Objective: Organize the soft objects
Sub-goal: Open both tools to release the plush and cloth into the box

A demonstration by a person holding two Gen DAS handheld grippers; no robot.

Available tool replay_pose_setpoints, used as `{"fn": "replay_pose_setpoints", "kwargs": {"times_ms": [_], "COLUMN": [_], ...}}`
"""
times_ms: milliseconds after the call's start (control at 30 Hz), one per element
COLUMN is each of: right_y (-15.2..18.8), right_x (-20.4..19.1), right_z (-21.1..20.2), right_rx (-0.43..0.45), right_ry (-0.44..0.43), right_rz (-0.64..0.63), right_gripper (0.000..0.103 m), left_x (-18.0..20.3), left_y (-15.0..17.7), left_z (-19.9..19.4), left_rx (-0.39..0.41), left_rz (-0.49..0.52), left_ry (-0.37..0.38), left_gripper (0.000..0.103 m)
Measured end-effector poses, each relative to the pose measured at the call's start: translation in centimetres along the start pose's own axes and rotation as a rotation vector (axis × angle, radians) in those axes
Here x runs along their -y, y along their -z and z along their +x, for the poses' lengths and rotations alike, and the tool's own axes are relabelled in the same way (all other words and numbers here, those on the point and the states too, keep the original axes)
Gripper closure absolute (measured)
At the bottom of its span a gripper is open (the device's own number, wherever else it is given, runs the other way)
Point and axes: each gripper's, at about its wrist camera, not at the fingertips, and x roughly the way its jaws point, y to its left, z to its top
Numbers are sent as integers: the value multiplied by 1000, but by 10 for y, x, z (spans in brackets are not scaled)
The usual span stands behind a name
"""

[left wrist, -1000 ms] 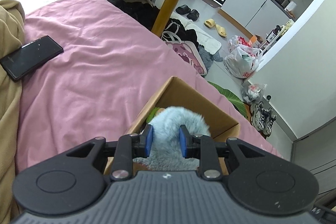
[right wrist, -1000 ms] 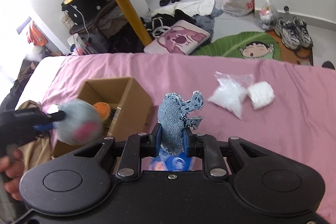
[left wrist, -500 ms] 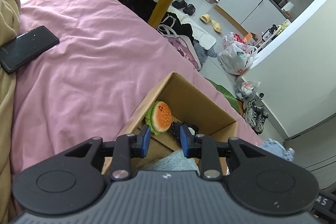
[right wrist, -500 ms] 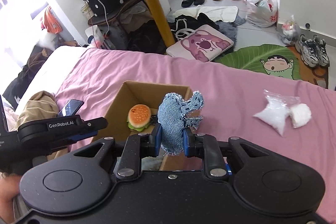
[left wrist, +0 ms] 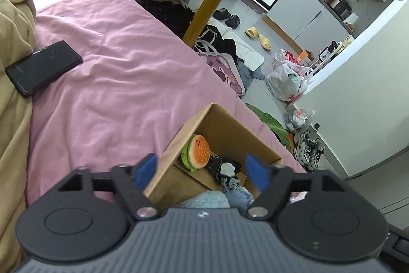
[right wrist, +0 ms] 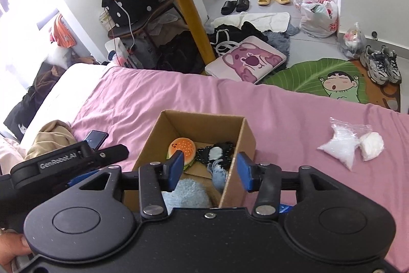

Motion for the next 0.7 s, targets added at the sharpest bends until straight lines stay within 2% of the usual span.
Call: {"fn": "replay_pose_setpoints", "kwargs": {"times_ms": [133, 233, 467, 633, 700], "right_y": [2, 3, 4, 7, 9], "right_x": [11, 23, 54, 76, 83], "right_z": [-11, -20, -37, -46, -47], "right_rx": [13, 29, 53, 76, 83], "right_ry": [16, 27, 50, 41, 42], "right_rz": [-1, 8, 21, 32, 28], "right_gripper": [45, 35, 14, 9, 7], "left_x": [10, 20, 48, 68, 77], "left_y": [2, 6, 19, 28, 33], "left_z": [-3, -6, -12, -13, -15], "left_rx": [-17, -29, -38, -37, -21], "left_rz": [46, 85, 166, 209, 245], "left_ry": [13, -6, -20, -20, -27], "left_gripper": [17, 10, 7, 6, 1]}}
